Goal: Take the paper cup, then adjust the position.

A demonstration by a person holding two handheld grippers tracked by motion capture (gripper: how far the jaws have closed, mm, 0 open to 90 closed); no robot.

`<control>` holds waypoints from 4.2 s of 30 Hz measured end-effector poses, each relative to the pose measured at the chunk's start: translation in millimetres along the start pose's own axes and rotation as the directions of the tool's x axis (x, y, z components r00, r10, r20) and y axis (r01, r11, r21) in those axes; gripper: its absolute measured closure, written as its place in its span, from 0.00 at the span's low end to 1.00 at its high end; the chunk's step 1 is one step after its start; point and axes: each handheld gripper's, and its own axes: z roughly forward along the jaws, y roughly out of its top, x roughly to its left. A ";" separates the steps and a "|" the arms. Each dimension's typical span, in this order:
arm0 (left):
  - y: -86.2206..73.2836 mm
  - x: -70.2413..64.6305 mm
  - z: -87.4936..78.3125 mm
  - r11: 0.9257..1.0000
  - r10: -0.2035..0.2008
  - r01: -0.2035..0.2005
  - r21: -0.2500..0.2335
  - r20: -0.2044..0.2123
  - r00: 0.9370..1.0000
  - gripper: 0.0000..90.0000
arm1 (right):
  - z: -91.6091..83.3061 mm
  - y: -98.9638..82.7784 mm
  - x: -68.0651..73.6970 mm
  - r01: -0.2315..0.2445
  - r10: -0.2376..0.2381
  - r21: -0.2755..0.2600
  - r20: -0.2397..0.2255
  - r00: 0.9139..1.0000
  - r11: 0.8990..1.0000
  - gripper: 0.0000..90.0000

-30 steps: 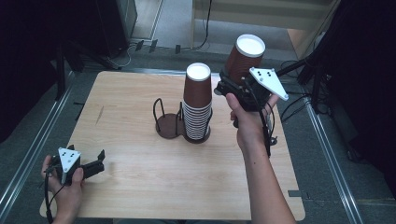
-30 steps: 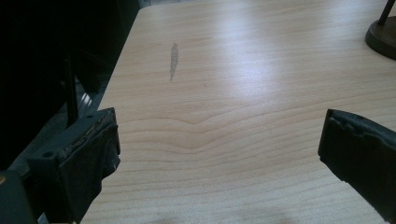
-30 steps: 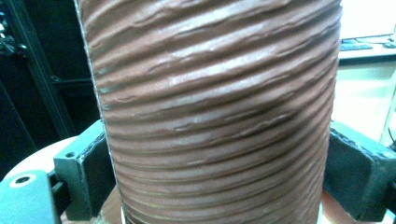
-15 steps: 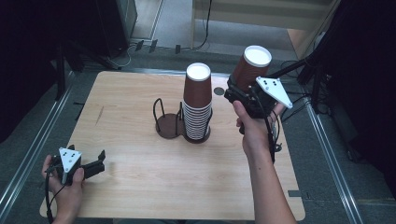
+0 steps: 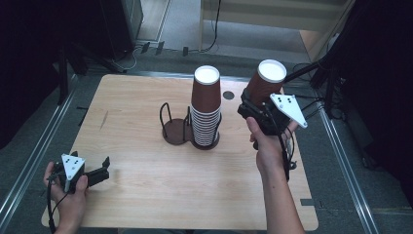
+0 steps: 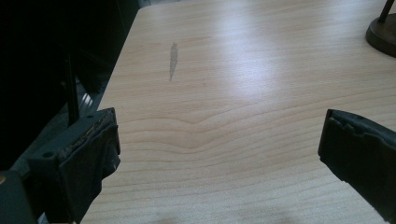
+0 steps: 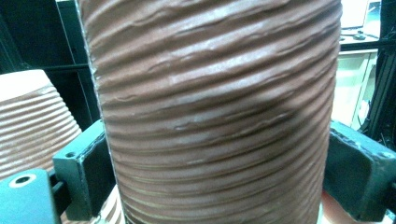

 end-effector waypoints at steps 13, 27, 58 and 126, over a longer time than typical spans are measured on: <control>0.7 2.3 1.3 1.000 -0.024 0.024 0.014 -0.002 1.000 0.00 | -14.8 -30.8 -3.8 0.074 -0.075 0.028 0.028 0.997 0.997 0.10; 23.7 1.7 0.6 0.997 -0.068 0.066 0.025 0.061 0.996 0.00 | -24.5 -64.1 -12.6 0.039 -0.040 0.072 0.009 0.999 0.997 0.10; 87.8 -77.7 5.0 0.997 -0.027 0.053 -0.058 0.376 0.926 0.00 | -28.7 -128.4 -8.2 0.117 -0.111 0.133 -0.050 0.993 0.984 0.11; 114.2 -173.5 -35.3 0.980 0.191 -0.166 -0.109 0.742 0.643 0.07 | -61.3 -167.5 74.7 0.626 -0.606 -0.004 -0.258 0.753 0.780 0.10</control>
